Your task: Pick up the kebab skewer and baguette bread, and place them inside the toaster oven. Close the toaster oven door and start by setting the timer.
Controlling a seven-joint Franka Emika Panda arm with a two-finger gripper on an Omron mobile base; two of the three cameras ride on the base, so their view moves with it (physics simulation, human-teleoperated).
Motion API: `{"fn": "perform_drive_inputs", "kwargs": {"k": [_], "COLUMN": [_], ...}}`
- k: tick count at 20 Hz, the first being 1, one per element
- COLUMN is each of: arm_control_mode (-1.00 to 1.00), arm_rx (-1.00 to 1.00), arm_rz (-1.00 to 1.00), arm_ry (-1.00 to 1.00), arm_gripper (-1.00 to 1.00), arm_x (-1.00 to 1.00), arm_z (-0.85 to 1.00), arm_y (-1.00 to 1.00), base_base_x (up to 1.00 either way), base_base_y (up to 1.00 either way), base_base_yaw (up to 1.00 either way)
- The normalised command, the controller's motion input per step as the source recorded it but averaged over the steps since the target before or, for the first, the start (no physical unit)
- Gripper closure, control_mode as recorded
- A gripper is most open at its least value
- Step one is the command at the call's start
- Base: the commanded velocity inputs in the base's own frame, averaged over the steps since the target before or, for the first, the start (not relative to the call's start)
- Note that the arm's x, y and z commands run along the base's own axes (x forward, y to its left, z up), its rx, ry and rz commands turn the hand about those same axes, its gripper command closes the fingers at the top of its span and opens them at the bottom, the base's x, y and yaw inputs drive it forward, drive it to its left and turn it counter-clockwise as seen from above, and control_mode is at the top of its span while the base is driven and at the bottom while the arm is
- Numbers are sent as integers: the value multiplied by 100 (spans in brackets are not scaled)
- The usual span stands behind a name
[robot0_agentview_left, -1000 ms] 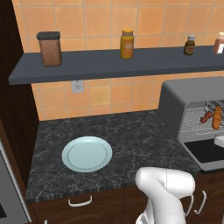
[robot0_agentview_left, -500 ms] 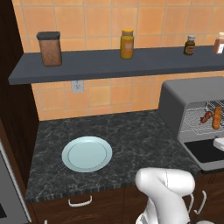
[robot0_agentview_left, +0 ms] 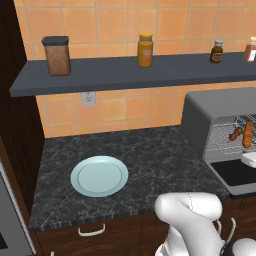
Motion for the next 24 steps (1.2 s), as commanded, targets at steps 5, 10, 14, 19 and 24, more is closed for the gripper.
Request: {"fn": "perform_drive_inputs", "kwargs": {"k": [5, 10, 14, 19, 24], "arm_control_mode": [-100, -100, -100, -100, -100], "arm_rx": [0, 0, 0, 0, 0], "arm_rz": [-5, -6, 0, 0, 0], "arm_ry": [0, 0, 0, 0, 0], "arm_gripper": [-100, -100, -100, -100, -100], "arm_x": [0, 24, 15, 0, 7], "arm_z": [-15, -1, -2, -12, -10], "arm_y": [-26, -7, -2, -4, 0], "base_base_x": [0, 0, 0, 0, 0], "base_base_y": [0, 0, 0, 0, 0], "base_base_yaw": [0, 0, 0, 0, 0]}}
